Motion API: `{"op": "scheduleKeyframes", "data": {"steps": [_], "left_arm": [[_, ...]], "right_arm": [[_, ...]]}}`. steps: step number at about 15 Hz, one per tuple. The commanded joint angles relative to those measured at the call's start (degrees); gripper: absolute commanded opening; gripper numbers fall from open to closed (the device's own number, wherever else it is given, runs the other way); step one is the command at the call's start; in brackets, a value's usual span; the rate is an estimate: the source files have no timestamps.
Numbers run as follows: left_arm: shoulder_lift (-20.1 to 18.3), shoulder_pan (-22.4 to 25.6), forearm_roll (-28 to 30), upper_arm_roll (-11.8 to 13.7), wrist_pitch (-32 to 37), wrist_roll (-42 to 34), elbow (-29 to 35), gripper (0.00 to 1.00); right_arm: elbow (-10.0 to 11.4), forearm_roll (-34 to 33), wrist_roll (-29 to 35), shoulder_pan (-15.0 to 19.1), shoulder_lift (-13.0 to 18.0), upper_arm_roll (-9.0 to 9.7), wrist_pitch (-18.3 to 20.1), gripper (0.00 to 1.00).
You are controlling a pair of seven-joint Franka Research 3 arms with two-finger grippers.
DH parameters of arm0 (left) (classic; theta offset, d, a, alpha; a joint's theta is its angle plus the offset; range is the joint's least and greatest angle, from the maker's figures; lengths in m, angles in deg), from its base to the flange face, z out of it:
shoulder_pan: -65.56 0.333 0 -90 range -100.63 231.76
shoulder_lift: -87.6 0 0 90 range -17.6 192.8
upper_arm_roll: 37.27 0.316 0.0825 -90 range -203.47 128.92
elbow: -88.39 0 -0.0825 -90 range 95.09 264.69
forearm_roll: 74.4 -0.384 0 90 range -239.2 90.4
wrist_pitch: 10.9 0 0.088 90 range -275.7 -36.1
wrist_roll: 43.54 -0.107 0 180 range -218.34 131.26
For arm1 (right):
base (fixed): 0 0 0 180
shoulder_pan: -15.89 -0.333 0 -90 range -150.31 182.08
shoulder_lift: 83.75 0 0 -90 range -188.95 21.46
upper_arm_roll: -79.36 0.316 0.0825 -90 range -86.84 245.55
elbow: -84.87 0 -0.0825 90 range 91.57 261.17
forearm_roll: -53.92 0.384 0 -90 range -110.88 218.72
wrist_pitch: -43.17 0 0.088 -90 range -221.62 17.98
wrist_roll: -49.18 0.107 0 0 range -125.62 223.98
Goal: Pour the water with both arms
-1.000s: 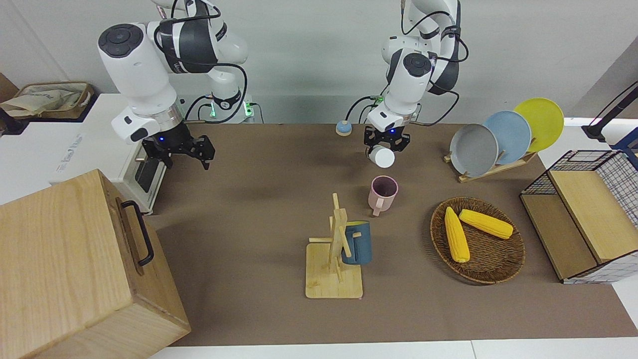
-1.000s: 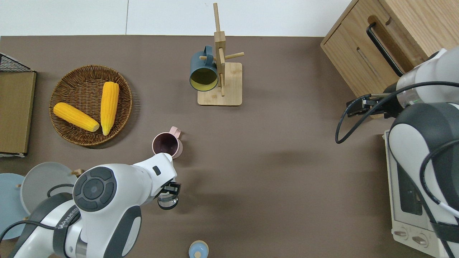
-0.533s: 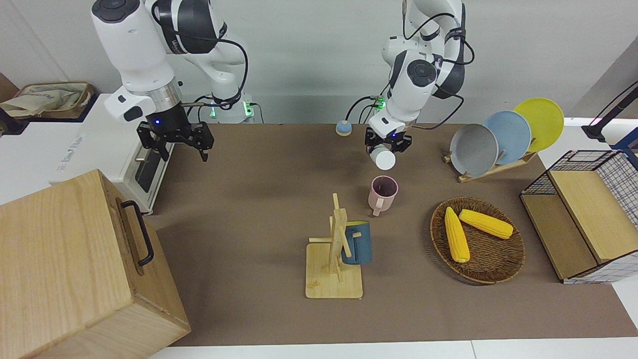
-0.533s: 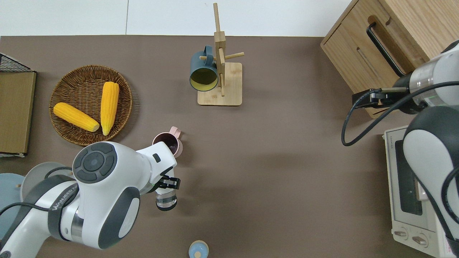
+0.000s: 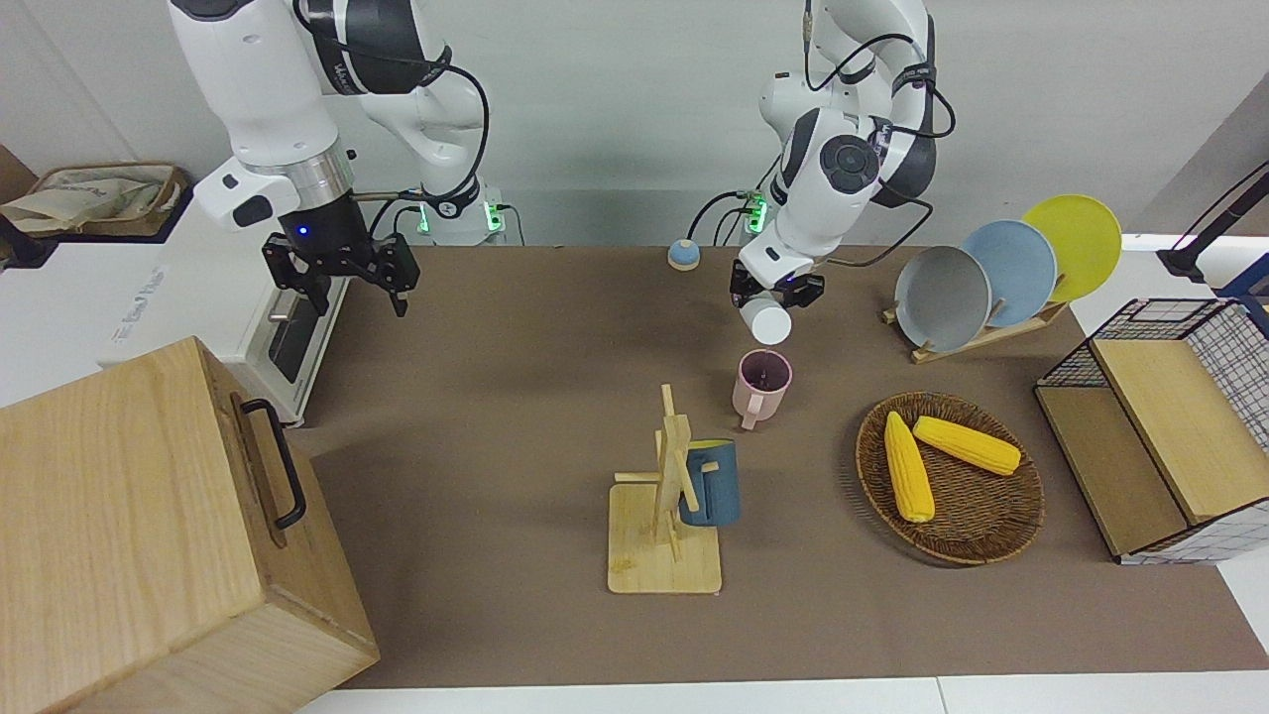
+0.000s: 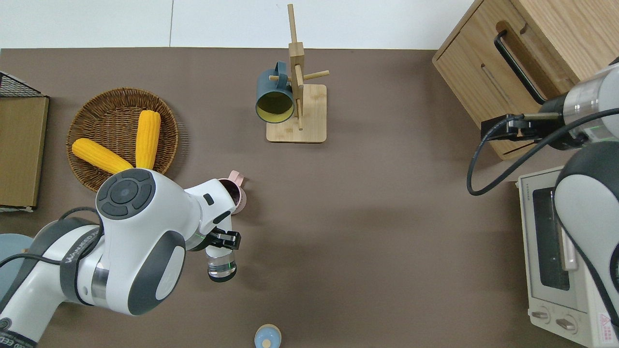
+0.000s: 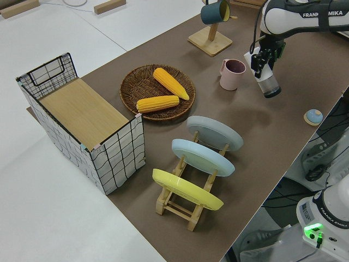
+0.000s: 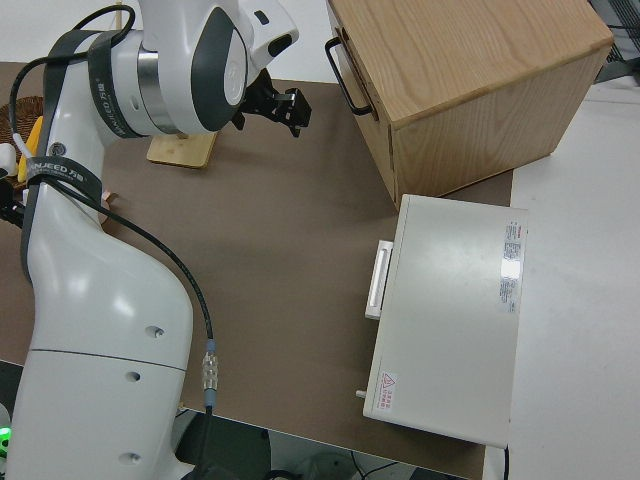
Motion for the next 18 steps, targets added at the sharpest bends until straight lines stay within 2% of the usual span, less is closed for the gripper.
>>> {"op": "scheduleKeyframes", "data": {"steps": [1,4,18], "left_arm": [[-0.2,0.6,-0.2,-0.1,2.3,0.1,-2.0,0.0],[-0.2,0.6,-0.3,-0.1,2.8,0.1,-2.1,0.0],[0.0,1.2,-0.5,-0.1,3.8,0.2,-3.0,0.0]], "right_arm": [[-0.6,0.5,-1.2,1.0,0.3,0.57,-0.3,0.992],[-1.2,0.5,-1.2,1.0,0.4,0.57,-0.3,0.992],[-1.2,0.5,-1.2,1.0,0.5,0.57,-0.3,0.992]]}}
